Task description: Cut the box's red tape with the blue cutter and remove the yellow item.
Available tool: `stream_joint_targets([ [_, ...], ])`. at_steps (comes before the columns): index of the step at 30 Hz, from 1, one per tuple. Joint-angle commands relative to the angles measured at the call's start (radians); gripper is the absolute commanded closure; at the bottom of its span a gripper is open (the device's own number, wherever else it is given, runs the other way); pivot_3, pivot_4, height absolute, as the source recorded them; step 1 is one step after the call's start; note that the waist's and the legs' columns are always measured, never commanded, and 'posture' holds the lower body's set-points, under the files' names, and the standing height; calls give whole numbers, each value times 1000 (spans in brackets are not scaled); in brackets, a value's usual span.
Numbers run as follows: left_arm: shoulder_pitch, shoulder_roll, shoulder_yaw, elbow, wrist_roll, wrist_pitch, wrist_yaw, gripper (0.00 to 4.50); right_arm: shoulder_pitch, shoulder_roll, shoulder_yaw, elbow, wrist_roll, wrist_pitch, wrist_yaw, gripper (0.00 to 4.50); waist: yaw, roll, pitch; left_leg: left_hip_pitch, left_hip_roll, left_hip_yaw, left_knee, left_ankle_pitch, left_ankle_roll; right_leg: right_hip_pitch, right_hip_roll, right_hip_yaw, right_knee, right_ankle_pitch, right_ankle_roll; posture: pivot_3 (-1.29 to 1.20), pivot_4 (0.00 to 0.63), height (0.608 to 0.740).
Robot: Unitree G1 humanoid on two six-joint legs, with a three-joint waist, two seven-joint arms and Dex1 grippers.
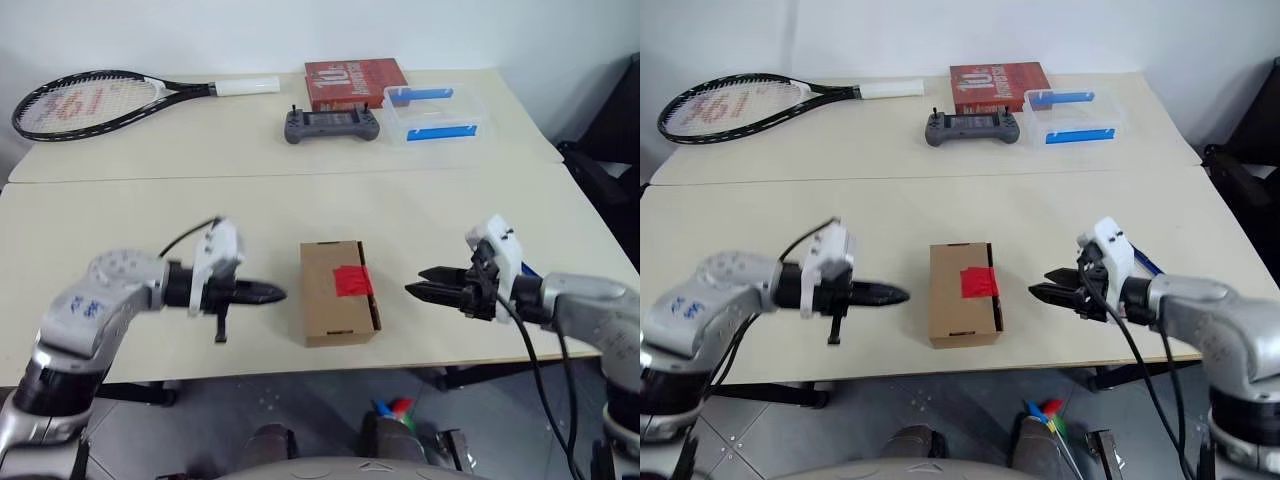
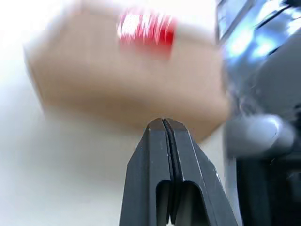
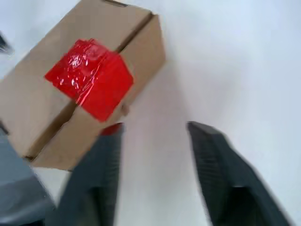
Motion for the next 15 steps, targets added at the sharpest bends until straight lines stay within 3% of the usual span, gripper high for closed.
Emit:
stream_joint_targets([
  [1,-72,-91,-104,36,51,-51,44,4500,-76,56,13,2,81,118,-72,754,3,-1,-1,0,0,0,-1,0,0,0,0,0,0,0,0,0,150,740],
  [3,-98,-120,-161,64,107,-81,60,4500,-101,93,45,19,71,118,-127,42,4,-1,-1,0,0,0,-3,0,0,0,0,-1,0,0,0,0,150,740],
  [8,-119,-141,-241,114,199,-127,80,4500,-146,125,99,83,39,118,-231,42,2,-1,-1,-3,-1,2,-3,0,0,-3,0,-1,-1,0,0,0,150,740],
  [15,-94,-144,-247,117,222,-138,79,4500,-166,97,142,125,49,118,-273,42,5,-1,-1,-2,-1,1,-3,0,0,-3,0,-1,-1,0,1,0,150,740],
])
